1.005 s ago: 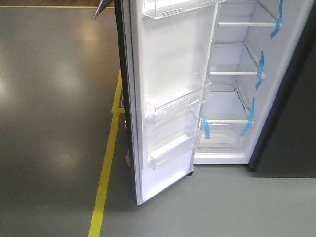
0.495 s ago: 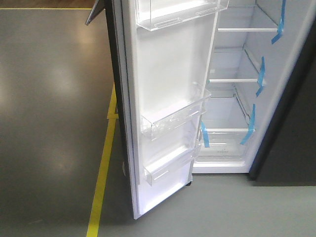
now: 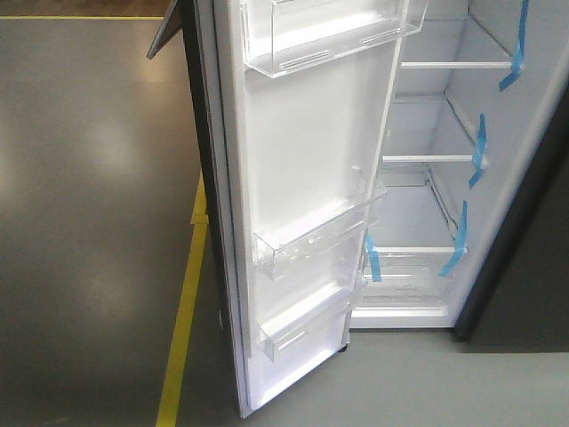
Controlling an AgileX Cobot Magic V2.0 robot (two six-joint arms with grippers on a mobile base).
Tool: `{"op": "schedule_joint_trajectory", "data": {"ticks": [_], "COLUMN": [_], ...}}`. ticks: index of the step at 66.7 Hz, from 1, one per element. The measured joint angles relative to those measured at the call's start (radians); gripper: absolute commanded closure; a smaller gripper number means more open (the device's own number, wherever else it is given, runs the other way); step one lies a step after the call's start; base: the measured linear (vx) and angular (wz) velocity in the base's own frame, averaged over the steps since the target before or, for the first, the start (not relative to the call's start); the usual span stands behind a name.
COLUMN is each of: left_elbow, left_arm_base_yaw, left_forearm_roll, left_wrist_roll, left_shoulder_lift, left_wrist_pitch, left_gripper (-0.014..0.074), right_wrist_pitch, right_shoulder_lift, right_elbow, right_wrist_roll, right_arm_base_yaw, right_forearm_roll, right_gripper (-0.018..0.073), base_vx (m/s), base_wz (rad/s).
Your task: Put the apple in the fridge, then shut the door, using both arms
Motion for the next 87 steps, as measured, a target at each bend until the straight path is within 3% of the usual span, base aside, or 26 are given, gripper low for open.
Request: {"op": "schedule_joint_trajectory", "data": {"ticks": [87], "left_elbow": [0.000], "left_arm_base_yaw": [0.000], "left_forearm_roll": [0.000], "left_wrist_roll": [0.000], "left_shoulder_lift": [0.000], "left_wrist_pitch": [0.000], "left_gripper": [0.0602], "right_wrist_pitch": [0.000], "right_shoulder_lift": [0.000], "right_elbow": [0.000], "right_wrist_roll": [0.000], "right_arm_base_yaw": [0.000], "right_forearm_roll": [0.000], "right_gripper": [0.0482], "base_vx": [0.08], "base_wz": [-0.01]}}
